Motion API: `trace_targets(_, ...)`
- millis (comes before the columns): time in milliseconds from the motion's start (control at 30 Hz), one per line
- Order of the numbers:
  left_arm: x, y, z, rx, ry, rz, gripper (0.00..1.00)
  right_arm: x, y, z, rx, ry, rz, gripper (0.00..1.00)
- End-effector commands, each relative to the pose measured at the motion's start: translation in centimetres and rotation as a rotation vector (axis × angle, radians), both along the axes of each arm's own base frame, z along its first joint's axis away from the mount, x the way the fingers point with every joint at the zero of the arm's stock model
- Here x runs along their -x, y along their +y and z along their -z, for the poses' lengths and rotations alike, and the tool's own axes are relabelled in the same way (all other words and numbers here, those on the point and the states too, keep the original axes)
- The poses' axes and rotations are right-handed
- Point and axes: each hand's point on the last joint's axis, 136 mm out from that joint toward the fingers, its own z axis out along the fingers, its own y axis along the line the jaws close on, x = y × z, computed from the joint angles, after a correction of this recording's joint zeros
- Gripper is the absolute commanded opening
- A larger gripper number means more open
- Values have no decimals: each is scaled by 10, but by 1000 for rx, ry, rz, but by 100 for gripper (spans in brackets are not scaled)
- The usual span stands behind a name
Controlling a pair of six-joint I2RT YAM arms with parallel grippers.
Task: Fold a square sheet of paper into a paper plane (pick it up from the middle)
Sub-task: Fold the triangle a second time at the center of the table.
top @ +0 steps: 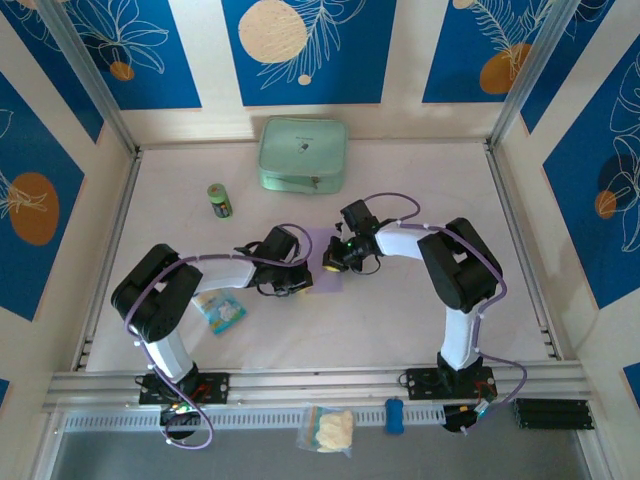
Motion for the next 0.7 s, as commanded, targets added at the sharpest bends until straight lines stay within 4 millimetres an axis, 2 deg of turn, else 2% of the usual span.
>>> trace_targets(0,3,2,-1,-35,14,41,1,8,-19,32,101,67,25,0)
trace_targets(67,-7,-7,-19,5,-42,57,5,11,-23,37,122,77,23,0)
trace_targets(167,-16,-19,-30,60,-82,65,8,14,-27,42,142,89,20,0)
trace_targets(467,-19,-26,-10,58,-48,81,5,17,-29,49,154,110,22,0)
trace_targets(667,-11,-20,9,24,-13,91,4,20,-32,52,166,119,22,0)
